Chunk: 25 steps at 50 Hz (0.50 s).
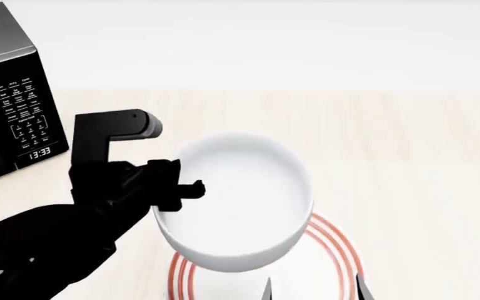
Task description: Pick up the white bowl and put it on the plate.
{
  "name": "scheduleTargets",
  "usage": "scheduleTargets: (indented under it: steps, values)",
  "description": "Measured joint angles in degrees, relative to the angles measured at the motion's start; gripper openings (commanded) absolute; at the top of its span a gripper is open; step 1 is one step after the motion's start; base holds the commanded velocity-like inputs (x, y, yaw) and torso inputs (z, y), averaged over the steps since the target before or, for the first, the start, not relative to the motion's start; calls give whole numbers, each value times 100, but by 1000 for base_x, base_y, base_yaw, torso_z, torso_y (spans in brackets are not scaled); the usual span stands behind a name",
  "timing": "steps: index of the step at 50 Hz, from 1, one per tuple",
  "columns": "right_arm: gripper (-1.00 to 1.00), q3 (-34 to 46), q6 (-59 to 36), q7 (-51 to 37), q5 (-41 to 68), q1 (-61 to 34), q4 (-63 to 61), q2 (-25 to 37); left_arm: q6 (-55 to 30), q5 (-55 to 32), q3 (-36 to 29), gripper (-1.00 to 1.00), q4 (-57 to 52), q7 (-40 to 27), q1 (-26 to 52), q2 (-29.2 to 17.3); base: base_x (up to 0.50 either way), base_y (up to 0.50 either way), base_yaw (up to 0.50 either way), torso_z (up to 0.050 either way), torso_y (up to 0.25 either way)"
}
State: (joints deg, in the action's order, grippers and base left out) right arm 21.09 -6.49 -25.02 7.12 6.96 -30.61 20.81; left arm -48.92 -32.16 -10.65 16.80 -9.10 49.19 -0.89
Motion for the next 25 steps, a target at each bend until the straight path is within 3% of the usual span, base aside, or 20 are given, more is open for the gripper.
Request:
scheduleTargets:
  steps: [25]
  values:
    - [100,45,7,-27,21,-19,32,16,818,-708,-717,-100,773,-189,99,1,0,0,0,0,0]
